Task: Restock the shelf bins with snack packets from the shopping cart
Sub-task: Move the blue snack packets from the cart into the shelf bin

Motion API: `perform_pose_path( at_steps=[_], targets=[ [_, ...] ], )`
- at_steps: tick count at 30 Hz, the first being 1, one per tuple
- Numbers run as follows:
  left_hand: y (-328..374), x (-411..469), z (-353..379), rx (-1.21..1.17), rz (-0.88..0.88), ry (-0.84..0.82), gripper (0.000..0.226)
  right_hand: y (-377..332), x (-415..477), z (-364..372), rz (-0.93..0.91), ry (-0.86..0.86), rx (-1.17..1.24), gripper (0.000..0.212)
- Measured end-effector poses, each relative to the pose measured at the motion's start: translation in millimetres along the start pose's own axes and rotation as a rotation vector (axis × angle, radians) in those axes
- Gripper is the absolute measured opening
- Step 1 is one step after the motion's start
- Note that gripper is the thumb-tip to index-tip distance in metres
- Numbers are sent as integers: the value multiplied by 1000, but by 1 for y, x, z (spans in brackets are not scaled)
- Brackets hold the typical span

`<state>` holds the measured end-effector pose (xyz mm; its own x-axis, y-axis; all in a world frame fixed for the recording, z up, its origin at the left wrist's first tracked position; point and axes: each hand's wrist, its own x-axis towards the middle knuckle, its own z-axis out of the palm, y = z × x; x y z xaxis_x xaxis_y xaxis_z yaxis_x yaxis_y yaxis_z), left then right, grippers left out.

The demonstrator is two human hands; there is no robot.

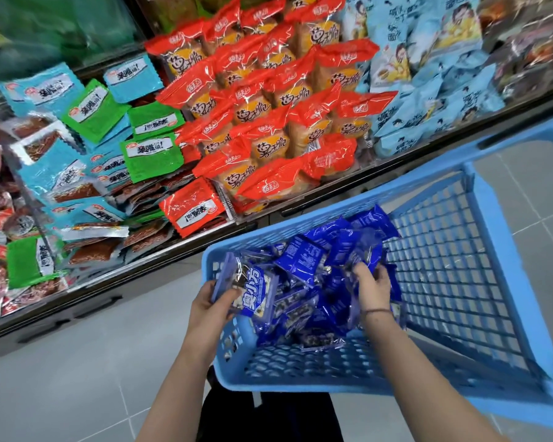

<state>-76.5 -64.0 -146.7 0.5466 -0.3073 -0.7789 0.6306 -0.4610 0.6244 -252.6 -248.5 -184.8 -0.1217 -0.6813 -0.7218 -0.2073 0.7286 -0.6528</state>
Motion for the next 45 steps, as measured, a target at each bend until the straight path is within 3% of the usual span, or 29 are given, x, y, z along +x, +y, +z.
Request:
perform_pose_path(
  at_steps=[4,6,9,11,13,15,18,20,22,23,26,30,32,35,38,40,42,45],
  targets=[
    [1,-1,22,-130,-46,4,7,-5,-16,-33,182,-189,144,35],
    [3,-2,33,-220,-108,25,9,-7,-23,-41,152,-282,156,18],
    [6,-4,42,-218,-139,2,14,-12,-33,-43,76,-421,108,27],
    [6,-3,45,-172,-159,3,29,-13,-40,-39,113,-502,68,34],
    [6,-3,46,-144,-191,10,62,-18,-47,-33,138,-615,-13,35],
    [8,-2,44,-150,-197,-8,73,-28,-51,-30,64,-810,-271,38],
    [13,-4,36,-16,-191,-49,68,-52,-55,-23,-91,-1196,-847,33],
    [13,-5,32,158,-186,-121,73,-60,-56,-14,-201,-1272,-1182,24],
    [15,-10,34,292,-157,-217,60,-61,-56,-2,-390,-1189,-1427,30],
    [15,-11,37,347,-137,-270,54,-59,-56,3,-442,-1125,-1426,39],
    [15,-15,44,519,-127,-349,64,-55,-60,13,-460,-970,-1076,45],
    [12,-22,42,278,-223,-476,73,-42,-71,20,-590,-786,-799,42],
    [12,-25,38,316,-163,-516,66,-31,-79,24,-639,-755,-698,39],
    [4,-21,26,358,-99,-495,57,-16,-79,24,-609,-742,-619,32],
    [1,-19,3,306,-93,-375,42,-7,-54,9,-435,-656,-491,16],
    [0,-19,-14,228,-104,-294,46,0,-21,-13,-378,-470,-601,19],
    [0,-18,-28,163,-94,-230,60,8,15,-37,-282,-303,-913,27],
    [-4,-17,-36,73,-97,-167,70,18,49,-65,-161,-214,-1415,60]
  ],
)
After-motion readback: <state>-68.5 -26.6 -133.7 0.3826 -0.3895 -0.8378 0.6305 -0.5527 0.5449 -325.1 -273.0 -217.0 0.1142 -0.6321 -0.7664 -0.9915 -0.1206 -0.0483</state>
